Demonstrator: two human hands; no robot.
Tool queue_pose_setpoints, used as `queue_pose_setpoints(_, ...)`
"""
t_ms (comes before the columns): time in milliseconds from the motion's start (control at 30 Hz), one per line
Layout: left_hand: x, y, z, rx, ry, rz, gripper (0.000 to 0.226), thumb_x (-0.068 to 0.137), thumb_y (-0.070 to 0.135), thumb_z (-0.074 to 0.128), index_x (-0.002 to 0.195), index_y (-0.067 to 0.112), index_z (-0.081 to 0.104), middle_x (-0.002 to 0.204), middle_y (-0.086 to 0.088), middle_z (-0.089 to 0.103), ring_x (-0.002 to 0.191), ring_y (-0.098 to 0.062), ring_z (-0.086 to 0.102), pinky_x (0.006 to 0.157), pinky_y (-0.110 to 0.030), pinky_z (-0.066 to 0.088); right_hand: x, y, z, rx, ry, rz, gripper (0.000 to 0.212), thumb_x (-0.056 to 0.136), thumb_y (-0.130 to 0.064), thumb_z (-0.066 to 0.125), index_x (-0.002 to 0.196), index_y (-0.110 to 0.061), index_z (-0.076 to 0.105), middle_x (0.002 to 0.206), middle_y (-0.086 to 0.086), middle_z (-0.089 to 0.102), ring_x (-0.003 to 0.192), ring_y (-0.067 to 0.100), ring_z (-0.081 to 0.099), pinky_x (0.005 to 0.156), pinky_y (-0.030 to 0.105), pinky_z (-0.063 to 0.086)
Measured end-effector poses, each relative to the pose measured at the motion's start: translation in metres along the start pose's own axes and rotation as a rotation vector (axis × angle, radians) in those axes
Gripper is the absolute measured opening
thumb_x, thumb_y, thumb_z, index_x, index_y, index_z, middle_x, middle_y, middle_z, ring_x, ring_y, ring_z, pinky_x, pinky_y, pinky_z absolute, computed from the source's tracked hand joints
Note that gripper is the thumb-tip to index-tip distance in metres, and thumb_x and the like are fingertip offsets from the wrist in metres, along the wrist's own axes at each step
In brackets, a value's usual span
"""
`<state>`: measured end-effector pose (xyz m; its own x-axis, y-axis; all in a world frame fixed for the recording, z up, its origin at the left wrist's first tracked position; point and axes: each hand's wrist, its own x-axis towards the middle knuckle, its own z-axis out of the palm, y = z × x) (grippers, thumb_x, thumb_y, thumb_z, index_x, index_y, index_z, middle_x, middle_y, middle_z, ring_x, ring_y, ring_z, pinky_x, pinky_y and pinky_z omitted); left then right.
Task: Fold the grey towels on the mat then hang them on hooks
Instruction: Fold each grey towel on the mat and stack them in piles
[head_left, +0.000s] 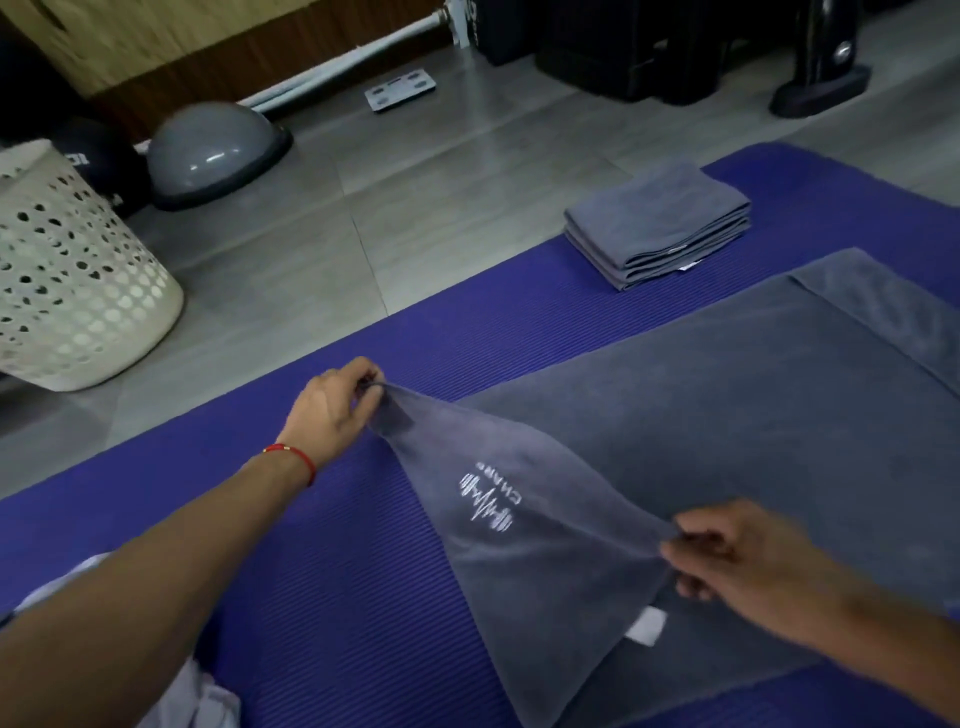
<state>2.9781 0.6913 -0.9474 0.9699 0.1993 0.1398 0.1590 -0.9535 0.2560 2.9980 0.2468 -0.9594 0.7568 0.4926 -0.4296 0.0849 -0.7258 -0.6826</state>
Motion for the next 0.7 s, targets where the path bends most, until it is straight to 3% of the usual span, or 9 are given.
queue_pose_setpoints(100,0.037,0.06,-0.012,-0.01,-0.021,0.136,0.014,0.092,0.039,0.046,0.093,0.028,0.054,0.084,0.007,0.061,0.078,-0.022,0.058,0.073,-0.042,0.051,-0.016,0.021,-0.074,0.032,0.001,0.007,0.024,0.095,-0.009,0.065,0.072,-0.007,0.067,0.065,0.005,0.074,0.055,0.015,0.069,0.063,0.032,0.057)
queue_pose_setpoints(233,0.088,0.15,-0.007,-0.074,-0.002,0.224,0.011,0.091,0.031,0.052,0.094,0.023,0.06,0.084,0.004,0.062,0.078,-0.027,0.061,0.071,-0.04,0.052,-0.051,0.058,-0.149,0.271,0.155,0.147,0.007,0.093,0.008,0.063,0.095,0.002,0.063,0.063,0.024,0.069,0.04,0.022,0.058,0.042,0.025,0.05)
queue_pose_setpoints(300,0.111,0.192,0.006,-0.165,-0.001,0.185,0.008,0.094,0.015,0.056,0.095,0.018,0.063,0.082,0.0,0.063,0.067,-0.028,0.067,0.061,-0.033,0.054,-0.066,0.08,-0.171,0.383,0.236,0.221,0.013,0.092,0.01,0.063,0.1,0.0,0.06,0.066,0.029,0.069,0.041,0.026,0.061,0.042,0.026,0.052)
queue_pose_setpoints(400,0.146,0.263,0.038,-0.273,-0.083,0.056,0.022,0.093,0.001,0.05,0.097,0.019,0.064,0.082,-0.007,0.068,0.055,-0.027,0.07,0.046,-0.026,0.054,-0.085,0.119,-0.188,0.455,0.297,0.267,0.009,0.097,0.006,0.058,0.1,0.001,0.065,0.071,0.028,0.07,0.058,0.034,0.071,0.052,0.031,0.059)
queue_pose_setpoints(533,0.189,0.335,0.08,-0.229,-0.111,0.07,0.015,0.091,0.014,0.055,0.081,0.022,0.061,0.08,-0.012,0.072,0.074,-0.032,0.072,0.073,-0.039,0.06,-0.089,0.172,-0.167,0.634,0.455,0.406,0.012,0.102,0.004,0.05,0.102,0.005,0.062,0.064,0.025,0.068,0.05,0.029,0.067,0.045,0.033,0.057)
queue_pose_setpoints(633,0.221,0.379,0.109,-0.288,-0.125,0.022,0.009,0.096,0.014,0.057,0.09,0.013,0.064,0.09,-0.016,0.071,0.068,-0.029,0.069,0.056,-0.028,0.058,-0.076,0.203,-0.138,0.777,0.513,0.462,0.017,0.105,0.001,0.046,0.104,0.005,0.062,0.066,0.028,0.066,0.05,0.03,0.065,0.044,0.036,0.056)
queue_pose_setpoints(667,0.233,0.393,0.118,-0.315,-0.122,-0.002,0.01,0.095,0.016,0.057,0.095,0.01,0.066,0.096,-0.018,0.071,0.072,-0.031,0.069,0.058,-0.029,0.059,-0.069,0.212,-0.135,0.804,0.557,0.462,0.018,0.105,0.0,0.045,0.105,0.004,0.062,0.068,0.03,0.067,0.05,0.03,0.065,0.043,0.036,0.055)
queue_pose_setpoints(700,0.245,0.405,0.128,-0.321,-0.114,-0.012,0.014,0.093,0.02,0.058,0.095,0.009,0.067,0.101,-0.02,0.071,0.083,-0.036,0.07,0.07,-0.036,0.061,-0.061,0.219,-0.135,0.82,0.616,0.46,0.019,0.105,0.0,0.044,0.105,0.002,0.063,0.069,0.03,0.067,0.05,0.03,0.065,0.042,0.034,0.055)
